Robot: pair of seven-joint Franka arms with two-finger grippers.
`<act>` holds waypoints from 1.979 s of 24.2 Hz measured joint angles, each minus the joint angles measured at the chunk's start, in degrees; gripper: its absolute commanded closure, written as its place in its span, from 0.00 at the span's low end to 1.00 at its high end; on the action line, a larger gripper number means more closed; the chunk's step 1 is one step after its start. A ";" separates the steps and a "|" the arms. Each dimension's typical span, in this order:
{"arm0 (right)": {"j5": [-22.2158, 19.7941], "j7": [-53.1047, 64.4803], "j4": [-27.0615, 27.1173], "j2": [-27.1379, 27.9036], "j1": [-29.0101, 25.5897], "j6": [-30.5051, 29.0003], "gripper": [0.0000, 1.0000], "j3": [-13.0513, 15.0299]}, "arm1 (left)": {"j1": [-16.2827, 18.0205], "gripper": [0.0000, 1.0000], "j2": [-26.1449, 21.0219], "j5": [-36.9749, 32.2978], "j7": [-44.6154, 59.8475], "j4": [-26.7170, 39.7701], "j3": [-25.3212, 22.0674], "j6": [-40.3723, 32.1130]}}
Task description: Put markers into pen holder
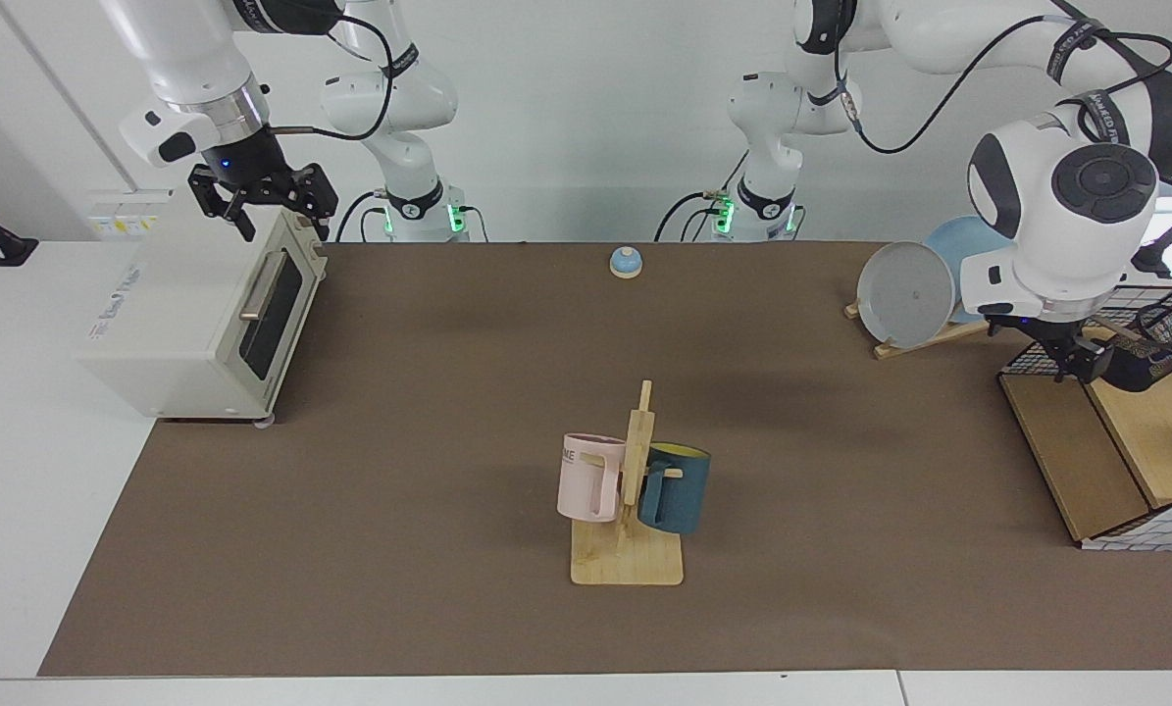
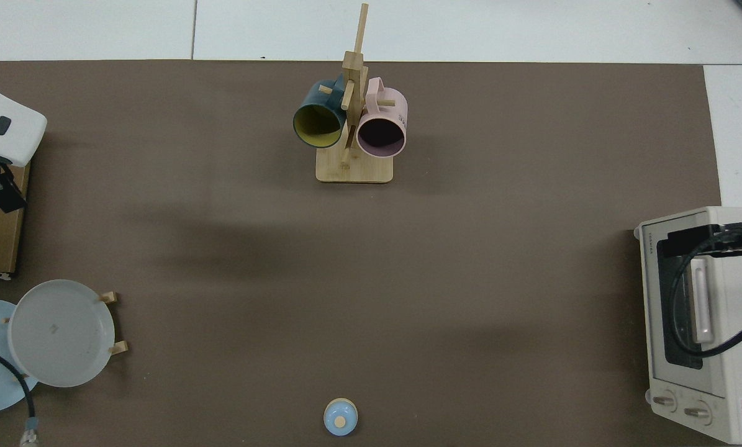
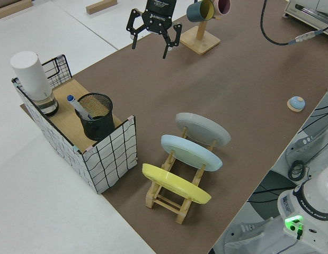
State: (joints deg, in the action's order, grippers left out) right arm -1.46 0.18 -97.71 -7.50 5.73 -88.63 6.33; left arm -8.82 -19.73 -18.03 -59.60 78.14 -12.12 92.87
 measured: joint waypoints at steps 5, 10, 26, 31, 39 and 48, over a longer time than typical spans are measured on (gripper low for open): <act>0.00 0.00 0.00 0.00 0.00 0.00 0.00 0.00 | 0.10 0.00 1.92 7.90 15.41 3.57 0.14 -0.36; 0.00 0.00 0.00 0.00 0.00 0.00 0.00 0.00 | 0.10 0.00 3.46 11.44 24.79 5.53 0.52 -0.55; 0.01 0.00 0.00 0.00 0.00 0.00 0.00 0.00 | -0.10 0.00 11.77 17.25 55.54 7.25 3.61 -1.82; 0.01 0.00 0.00 0.00 0.00 0.00 0.00 0.00 | 0.20 0.00 15.82 17.32 57.41 7.74 3.56 -3.62; 0.01 0.00 0.00 0.00 0.00 0.00 0.00 0.00 | 1.55 0.00 18.39 17.37 57.48 7.73 4.53 -5.63; 0.01 0.00 0.00 0.00 0.00 0.00 0.00 0.00 | 4.38 0.00 23.08 18.80 53.21 15.35 7.24 -0.93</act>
State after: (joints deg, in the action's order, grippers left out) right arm -1.45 0.18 -97.71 -7.50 5.73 -88.63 6.33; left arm -4.44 3.35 0.77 -6.40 93.49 -4.89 91.93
